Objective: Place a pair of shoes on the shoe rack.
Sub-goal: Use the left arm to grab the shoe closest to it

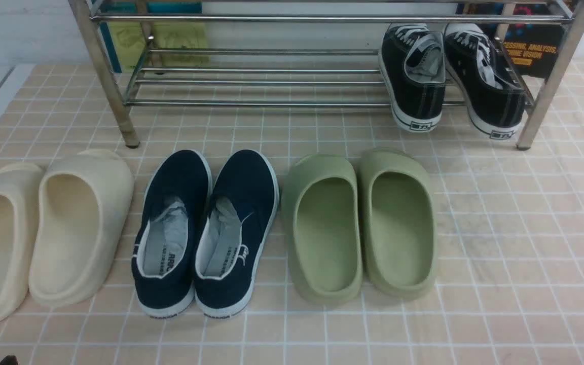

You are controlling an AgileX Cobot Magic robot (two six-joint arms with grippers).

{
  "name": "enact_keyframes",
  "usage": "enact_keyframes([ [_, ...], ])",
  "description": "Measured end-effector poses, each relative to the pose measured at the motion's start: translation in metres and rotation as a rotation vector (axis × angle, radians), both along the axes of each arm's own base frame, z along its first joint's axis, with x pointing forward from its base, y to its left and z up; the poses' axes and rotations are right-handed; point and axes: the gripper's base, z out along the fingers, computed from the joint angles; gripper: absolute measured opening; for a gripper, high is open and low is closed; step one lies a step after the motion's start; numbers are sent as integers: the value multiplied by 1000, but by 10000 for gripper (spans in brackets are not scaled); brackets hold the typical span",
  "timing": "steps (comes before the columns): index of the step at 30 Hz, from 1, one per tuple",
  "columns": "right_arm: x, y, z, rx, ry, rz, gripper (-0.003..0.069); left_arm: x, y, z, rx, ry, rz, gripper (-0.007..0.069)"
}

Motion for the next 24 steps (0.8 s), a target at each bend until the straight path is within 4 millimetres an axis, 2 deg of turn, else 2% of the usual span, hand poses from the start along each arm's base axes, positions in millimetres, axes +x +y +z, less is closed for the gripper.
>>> enact_keyframes([
  [24,0,0,0,0,0,0,157,0,0,0,18,0,-3,240],
])
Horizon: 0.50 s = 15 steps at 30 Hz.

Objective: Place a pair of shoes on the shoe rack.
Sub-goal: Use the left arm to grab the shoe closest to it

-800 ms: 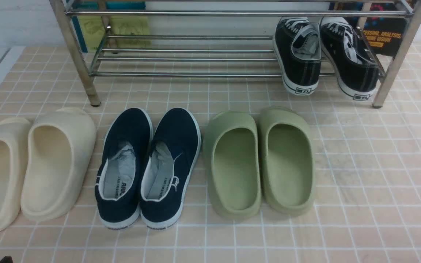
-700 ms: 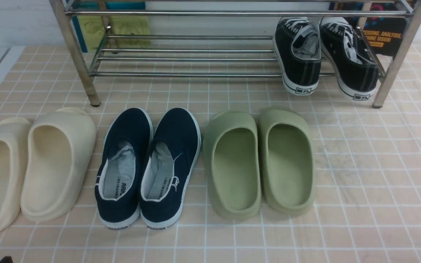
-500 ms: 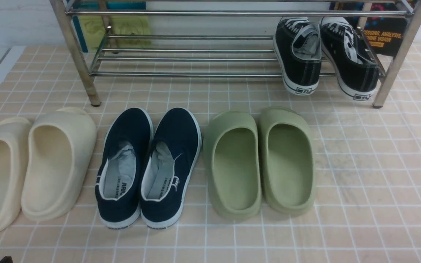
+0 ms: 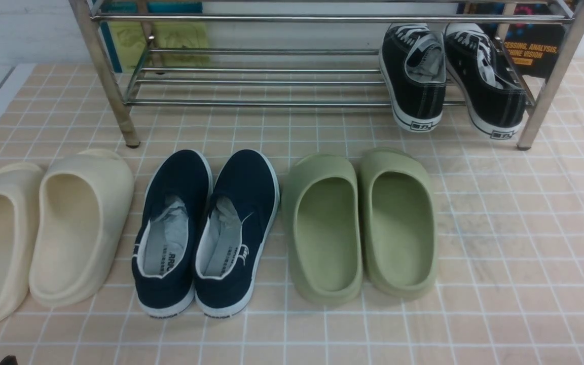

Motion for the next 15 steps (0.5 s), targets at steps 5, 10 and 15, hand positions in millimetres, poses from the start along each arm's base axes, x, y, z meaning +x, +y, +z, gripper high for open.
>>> enact_keyframes([
  [5,0,0,0,3,0,0,163,0,0,0,3,0,0,240],
  [10,0,0,0,2,0,0,163,0,0,1,3,-11,0,240],
  [15,0,0,0,3,0,0,164,3,-1,12,7,-155,-9,240],
])
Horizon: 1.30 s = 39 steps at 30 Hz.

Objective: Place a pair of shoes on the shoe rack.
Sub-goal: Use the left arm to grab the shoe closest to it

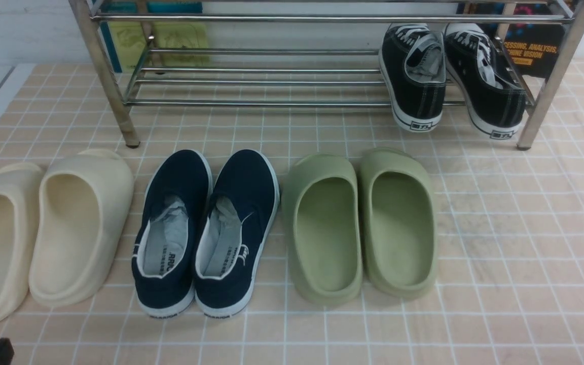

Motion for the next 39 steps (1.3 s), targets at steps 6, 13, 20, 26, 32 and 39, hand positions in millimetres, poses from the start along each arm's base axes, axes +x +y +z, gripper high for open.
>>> enact_keyframes([
  [6,0,0,0,0,0,0,170,1,-1,13,4,-148,-9,240],
  [13,0,0,0,-2,0,1,182,-2,-1,36,-218,-403,-23,240],
  [20,0,0,0,-4,0,1,192,-13,-1,86,-471,-572,-92,101],
  [26,0,0,0,-4,0,1,202,10,0,139,-288,-282,-8,12],
  [32,0,0,0,-4,0,1,209,69,2,123,-234,62,61,12],
  [39,0,0,0,-5,0,1,217,133,-13,98,-140,612,67,15],
])
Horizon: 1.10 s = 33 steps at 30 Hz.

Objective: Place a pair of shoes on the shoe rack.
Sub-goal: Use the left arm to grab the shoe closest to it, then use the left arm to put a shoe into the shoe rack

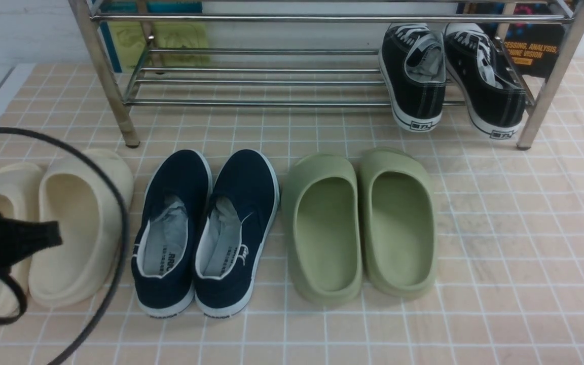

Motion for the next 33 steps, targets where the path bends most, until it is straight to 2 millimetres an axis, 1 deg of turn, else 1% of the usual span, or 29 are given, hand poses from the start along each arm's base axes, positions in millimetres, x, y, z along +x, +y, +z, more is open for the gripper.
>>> enact_keyframes([
  [1,0,0,0,0,0,0,218,17,-12,-4,39,85,-68,34],
  [2,0,0,0,1,0,0,220,28,-22,-8,62,134,-118,55],
  [3,0,0,0,1,0,0,221,38,-31,-11,80,162,-154,81],
  [6,0,0,0,1,0,0,222,61,-49,-18,111,204,-204,177],
  [9,0,0,0,1,0,0,223,84,-59,-33,124,253,-186,323],
  [11,0,0,0,1,0,0,223,91,-61,-41,126,278,-176,372],
  [12,0,0,0,1,0,0,223,96,-63,-49,129,300,-172,400],
  [13,0,0,0,1,0,0,224,100,-64,-57,133,325,-170,412],
  [15,0,0,0,1,0,0,226,104,-65,-70,139,360,-169,402],
  [16,0,0,0,1,0,0,226,106,-66,-75,141,371,-171,382],
  [18,0,0,0,1,0,0,228,110,-68,-85,141,389,-175,288],
  [20,0,0,0,1,0,0,230,112,-69,-88,133,387,-174,197],
  [21,0,0,0,1,0,0,233,114,-71,-89,120,383,-166,96],
  [22,0,0,0,1,0,0,235,114,-72,-88,119,382,-163,75],
  [23,0,0,0,1,0,0,236,116,-72,-84,118,380,-151,57],
  [24,0,0,0,1,0,0,237,117,-71,-79,119,371,-146,55],
  [27,0,0,0,1,0,0,237,120,-70,-48,130,324,-124,55],
  [28,0,0,0,1,0,0,237,120,-70,-46,132,323,-122,55],
  [30,0,0,0,1,0,0,238,124,-69,-14,129,259,-106,55],
  [32,0,0,0,1,0,0,238,130,-70,3,103,209,-89,55],
  [33,0,0,0,1,0,0,238,133,-71,8,91,192,-84,55],
])
